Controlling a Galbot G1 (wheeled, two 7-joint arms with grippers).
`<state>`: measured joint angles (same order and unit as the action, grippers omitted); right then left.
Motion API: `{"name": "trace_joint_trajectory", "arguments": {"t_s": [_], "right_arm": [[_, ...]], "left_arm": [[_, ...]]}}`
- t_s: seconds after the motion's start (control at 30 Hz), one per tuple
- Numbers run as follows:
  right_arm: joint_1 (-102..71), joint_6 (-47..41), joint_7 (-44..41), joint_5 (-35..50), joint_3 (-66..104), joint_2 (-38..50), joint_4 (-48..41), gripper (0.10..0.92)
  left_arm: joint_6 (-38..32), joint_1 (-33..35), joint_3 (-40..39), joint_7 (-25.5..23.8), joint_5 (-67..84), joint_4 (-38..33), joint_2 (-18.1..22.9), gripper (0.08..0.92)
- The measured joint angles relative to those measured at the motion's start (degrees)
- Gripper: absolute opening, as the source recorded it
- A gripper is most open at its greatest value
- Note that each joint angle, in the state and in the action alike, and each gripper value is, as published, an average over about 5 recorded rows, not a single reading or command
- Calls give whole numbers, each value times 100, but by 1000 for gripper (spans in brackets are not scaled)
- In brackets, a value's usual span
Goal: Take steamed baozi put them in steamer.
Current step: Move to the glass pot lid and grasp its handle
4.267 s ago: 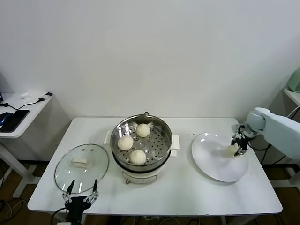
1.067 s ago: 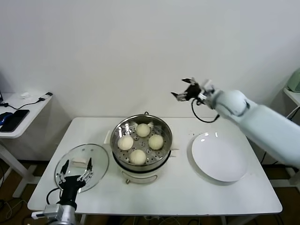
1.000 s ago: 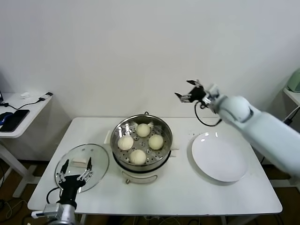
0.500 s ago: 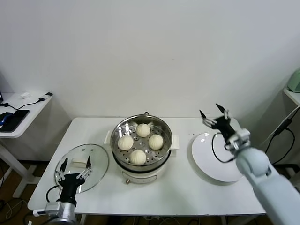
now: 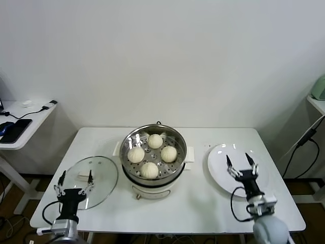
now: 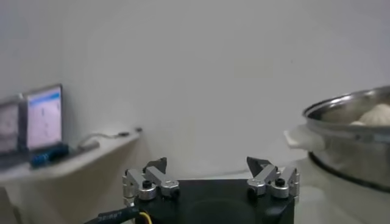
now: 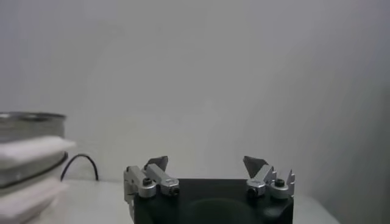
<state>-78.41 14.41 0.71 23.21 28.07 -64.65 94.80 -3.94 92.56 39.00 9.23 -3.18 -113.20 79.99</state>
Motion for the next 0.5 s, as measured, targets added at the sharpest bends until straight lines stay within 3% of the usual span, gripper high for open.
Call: {"name": "trace_joint_trajectory", "arguments": {"t_s": [0.5], "right_arm": [[-466,276,83,-139,212,-414,-254,823]], "left_arm": [[-744,-286,66,848,-4129,1053,-656,823]]}}
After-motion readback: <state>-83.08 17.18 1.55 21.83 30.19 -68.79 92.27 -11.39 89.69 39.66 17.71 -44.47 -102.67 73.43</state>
